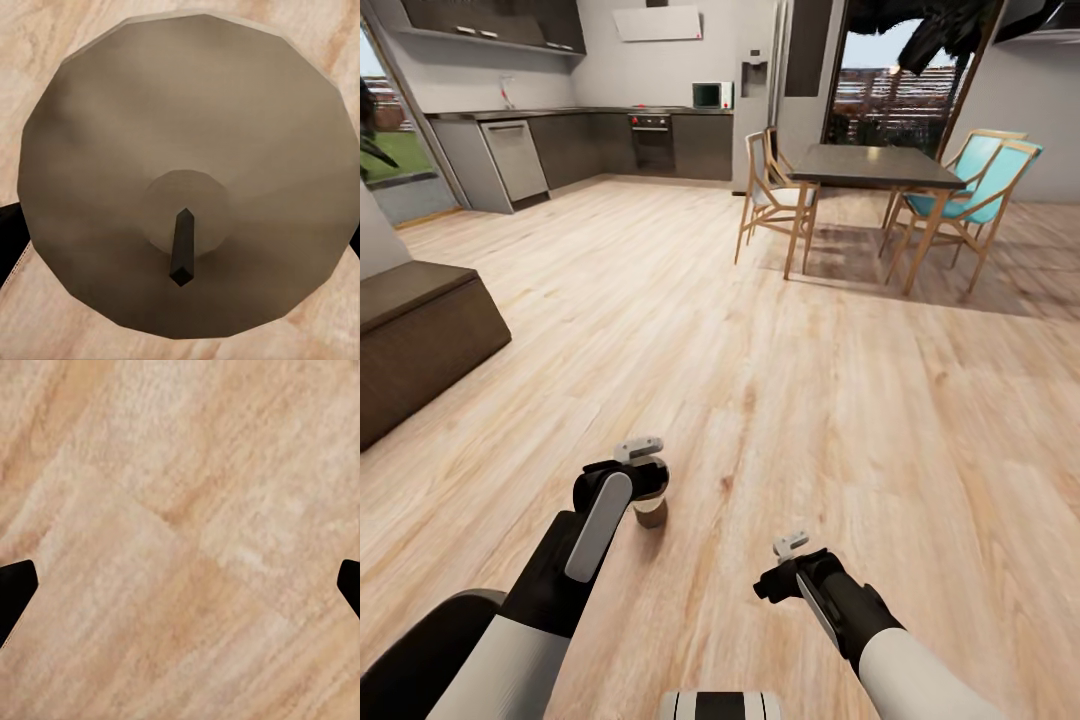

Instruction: Place each of the two pumpkins and all three candles from the living room inside a cabinet in the living room (use any cabinet), then make sure every cabinet is closed, and position the cauldron so it is next to a table in the living room.

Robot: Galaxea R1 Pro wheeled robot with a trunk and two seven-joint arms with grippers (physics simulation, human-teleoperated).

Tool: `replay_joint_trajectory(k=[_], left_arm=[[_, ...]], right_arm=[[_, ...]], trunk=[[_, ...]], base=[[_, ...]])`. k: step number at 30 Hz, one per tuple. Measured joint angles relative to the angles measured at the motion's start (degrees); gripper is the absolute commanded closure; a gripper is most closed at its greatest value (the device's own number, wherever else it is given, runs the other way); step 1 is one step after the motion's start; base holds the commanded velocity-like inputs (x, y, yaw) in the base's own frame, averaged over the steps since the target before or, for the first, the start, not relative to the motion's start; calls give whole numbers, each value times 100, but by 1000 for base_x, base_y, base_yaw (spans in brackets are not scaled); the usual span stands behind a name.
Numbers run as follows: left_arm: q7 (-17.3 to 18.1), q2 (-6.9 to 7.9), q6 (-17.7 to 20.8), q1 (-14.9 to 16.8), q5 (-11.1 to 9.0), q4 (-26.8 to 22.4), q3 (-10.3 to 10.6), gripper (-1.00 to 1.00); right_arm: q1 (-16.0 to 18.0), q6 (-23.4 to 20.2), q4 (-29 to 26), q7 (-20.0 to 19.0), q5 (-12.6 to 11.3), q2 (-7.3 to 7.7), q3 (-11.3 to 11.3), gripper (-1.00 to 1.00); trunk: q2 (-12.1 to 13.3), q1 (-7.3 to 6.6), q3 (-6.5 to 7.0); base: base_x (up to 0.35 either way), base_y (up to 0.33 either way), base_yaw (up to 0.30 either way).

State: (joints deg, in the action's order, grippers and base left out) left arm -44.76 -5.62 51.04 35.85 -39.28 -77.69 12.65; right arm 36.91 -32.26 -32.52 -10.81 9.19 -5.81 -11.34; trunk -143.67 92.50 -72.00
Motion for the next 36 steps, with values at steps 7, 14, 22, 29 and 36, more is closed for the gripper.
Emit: replay_joint_trajectory(k=[7, 14, 22, 29, 36], left_arm=[[0, 0, 0, 0, 9, -9, 0, 100], [1, 0, -1, 0, 7, -25, 0, 100], [185, 0, 13, 0, 5, 2, 0, 100], [202, 0, 9, 0, 0, 6, 0, 100], [202, 0, 11, 0, -6, 0, 0, 100]], right_arm=[[0, 0, -17, 0, -3, 1, 0, -100], [1, 5, -2, 0, 11, 4, -3, -100], [0, 0, -26, 0, 11, 1, -4, -100], [0, 0, -24, 0, 6, 1, -5, -100], [0, 0, -20, 0, 4, 1, -9, -100]], trunk=[[0, 0, 0], [0, 0, 0], [0, 0, 0], [0, 0, 0], [0, 0, 0]], base=[[0, 0, 129], [4, -13, 3], [207, -229, 0], [248, -242, 0], [309, -127, 0]])
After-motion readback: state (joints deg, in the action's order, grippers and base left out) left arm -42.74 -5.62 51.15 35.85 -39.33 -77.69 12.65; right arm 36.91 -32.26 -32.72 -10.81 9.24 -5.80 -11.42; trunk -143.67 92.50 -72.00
